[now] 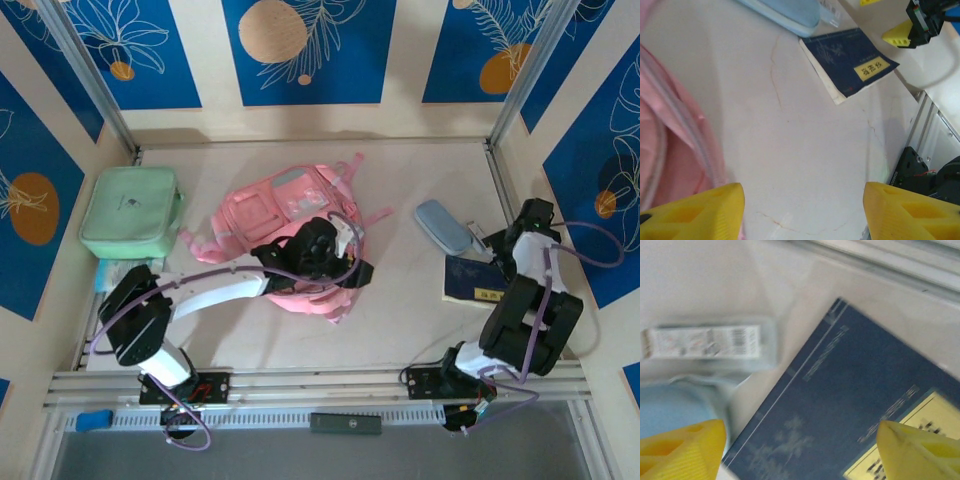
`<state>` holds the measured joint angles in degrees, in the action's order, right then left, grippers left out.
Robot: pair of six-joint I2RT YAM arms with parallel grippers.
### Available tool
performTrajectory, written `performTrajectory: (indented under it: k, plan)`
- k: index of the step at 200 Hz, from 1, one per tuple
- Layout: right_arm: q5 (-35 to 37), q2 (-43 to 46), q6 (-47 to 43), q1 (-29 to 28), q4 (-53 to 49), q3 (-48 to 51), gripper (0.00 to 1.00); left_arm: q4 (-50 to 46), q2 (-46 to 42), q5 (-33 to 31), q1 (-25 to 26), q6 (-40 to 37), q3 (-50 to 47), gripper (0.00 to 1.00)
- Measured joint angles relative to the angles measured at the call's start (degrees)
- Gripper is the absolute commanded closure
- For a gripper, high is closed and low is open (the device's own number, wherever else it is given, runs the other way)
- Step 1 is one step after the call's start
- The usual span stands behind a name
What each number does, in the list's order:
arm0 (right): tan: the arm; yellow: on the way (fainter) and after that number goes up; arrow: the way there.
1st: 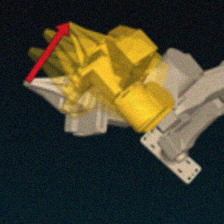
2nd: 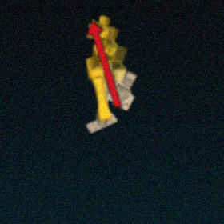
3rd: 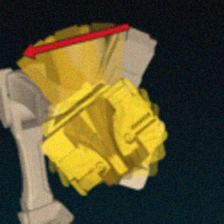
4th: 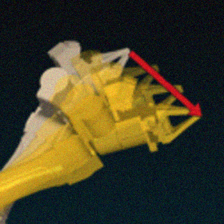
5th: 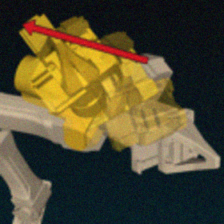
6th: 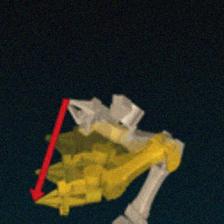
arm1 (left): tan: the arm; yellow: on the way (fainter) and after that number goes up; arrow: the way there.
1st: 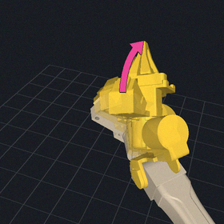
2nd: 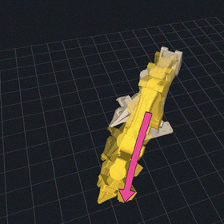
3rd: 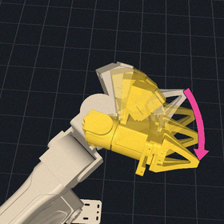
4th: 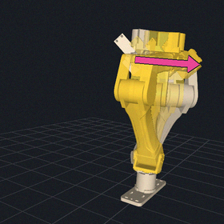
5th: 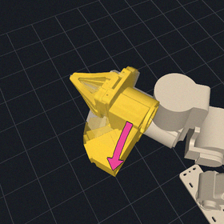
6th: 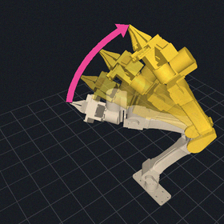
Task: Pack books, pencil case, and school supplies into a backpack
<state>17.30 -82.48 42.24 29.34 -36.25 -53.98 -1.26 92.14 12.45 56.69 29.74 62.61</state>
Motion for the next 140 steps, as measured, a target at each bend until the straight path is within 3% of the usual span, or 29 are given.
performTrajectory:
  k: [61,140]
  plan:
    - [2.7,-12.4,-0.1,3.4,2.7,-5.5,0.16,0.3,8.0,0.0,3.2,0.4,5.6,0.33]
    - [1.8,-18.9,0.0,4.0,2.8,-9.3,0.15,-1.1,9.7,-0.9,3.9,0.4,9.0,0.31]
